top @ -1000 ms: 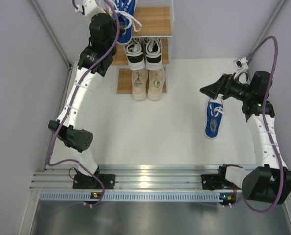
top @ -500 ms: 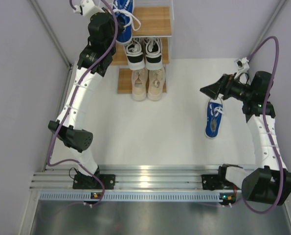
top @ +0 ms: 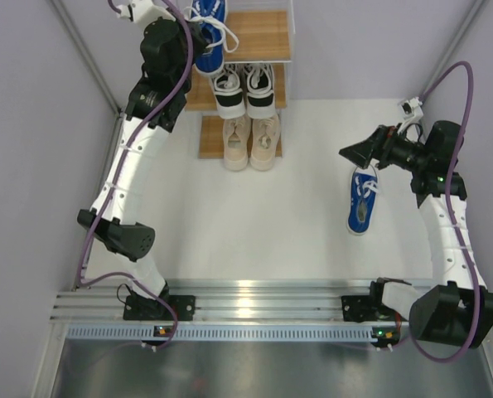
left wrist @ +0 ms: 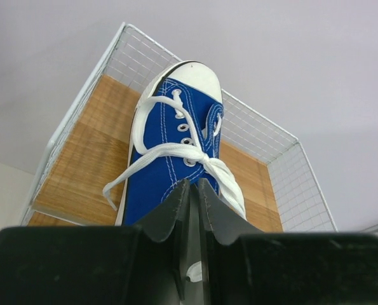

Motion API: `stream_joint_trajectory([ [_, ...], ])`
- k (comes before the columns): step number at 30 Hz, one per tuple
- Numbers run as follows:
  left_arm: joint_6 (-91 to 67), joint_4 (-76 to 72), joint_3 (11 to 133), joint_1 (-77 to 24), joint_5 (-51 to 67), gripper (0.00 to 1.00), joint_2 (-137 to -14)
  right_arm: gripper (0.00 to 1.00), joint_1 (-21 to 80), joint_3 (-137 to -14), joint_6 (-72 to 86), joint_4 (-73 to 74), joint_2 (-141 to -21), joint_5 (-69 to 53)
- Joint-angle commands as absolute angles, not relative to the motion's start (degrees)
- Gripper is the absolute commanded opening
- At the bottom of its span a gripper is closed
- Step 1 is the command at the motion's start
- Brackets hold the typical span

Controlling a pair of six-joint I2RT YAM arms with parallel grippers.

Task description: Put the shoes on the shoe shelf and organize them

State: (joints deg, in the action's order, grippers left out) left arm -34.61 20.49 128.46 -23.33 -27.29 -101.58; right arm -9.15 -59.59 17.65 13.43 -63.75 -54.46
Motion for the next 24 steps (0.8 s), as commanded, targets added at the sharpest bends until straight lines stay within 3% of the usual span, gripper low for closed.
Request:
stream_joint_trajectory([
  [1, -34.5, 16.7, 129.6, -23.2, -25.7, 0.15, -98.2, 0.99, -10.0, -59.6, 17.6, 12.0, -62.0, -54.8],
  [14, -35.0, 22.5, 127.6, -23.1, -22.5, 0.43, -96.8, 0.99, -10.0, -59.2, 17.8, 11.9, -61.8, -54.8],
  [24, -35.1, 25.0, 125.9, -22.9, -21.4, 0.46, -96.6, 1.0, -10.0, -59.0, 17.8, 11.9, -61.8, -54.8],
])
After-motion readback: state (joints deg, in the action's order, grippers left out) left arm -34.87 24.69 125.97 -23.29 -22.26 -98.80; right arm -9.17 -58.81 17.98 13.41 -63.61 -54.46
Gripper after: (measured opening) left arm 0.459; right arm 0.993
